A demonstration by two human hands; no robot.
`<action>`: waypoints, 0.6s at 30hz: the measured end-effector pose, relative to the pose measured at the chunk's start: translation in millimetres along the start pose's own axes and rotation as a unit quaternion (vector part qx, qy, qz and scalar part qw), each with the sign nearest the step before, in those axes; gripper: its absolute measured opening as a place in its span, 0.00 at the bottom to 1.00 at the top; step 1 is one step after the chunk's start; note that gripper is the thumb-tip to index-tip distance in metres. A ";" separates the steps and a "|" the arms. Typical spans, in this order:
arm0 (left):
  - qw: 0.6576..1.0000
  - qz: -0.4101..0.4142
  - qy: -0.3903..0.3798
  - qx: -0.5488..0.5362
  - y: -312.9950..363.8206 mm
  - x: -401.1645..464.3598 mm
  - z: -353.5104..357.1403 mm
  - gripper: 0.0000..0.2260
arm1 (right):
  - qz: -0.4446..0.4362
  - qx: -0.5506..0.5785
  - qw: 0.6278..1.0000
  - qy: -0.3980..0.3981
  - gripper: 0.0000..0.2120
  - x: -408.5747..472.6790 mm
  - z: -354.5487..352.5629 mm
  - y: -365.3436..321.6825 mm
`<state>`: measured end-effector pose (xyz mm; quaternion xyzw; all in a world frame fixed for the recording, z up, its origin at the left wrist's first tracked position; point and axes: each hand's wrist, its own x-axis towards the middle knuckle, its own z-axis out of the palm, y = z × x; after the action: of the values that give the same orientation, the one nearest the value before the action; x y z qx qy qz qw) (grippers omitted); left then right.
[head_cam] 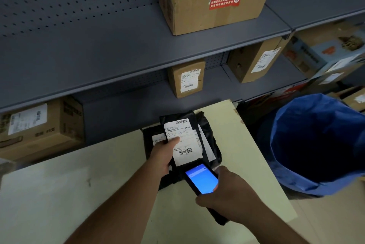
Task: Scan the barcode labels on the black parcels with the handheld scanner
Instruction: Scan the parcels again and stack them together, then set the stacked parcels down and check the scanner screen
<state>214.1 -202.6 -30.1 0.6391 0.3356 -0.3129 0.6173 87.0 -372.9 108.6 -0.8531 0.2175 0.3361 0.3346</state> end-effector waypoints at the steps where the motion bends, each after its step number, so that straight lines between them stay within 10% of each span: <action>1: 1.000 0.000 0.004 0.002 -0.6 0.8 0.5 0.11 | 0.000 -0.002 1.000 -0.001 0.26 0.0 1.1 0.2; 18: 0.961 0.137 0.110 0.216 -19.9 -31.2 -85.9 0.20 | -0.042 -0.021 0.999 -0.018 0.23 -13.5 49.9 -34.8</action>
<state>178.5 -117.9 -12.6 0.8273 0.2350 -0.2182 0.4613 77.2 -311.5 105.6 -0.8620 0.1684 0.3413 0.3347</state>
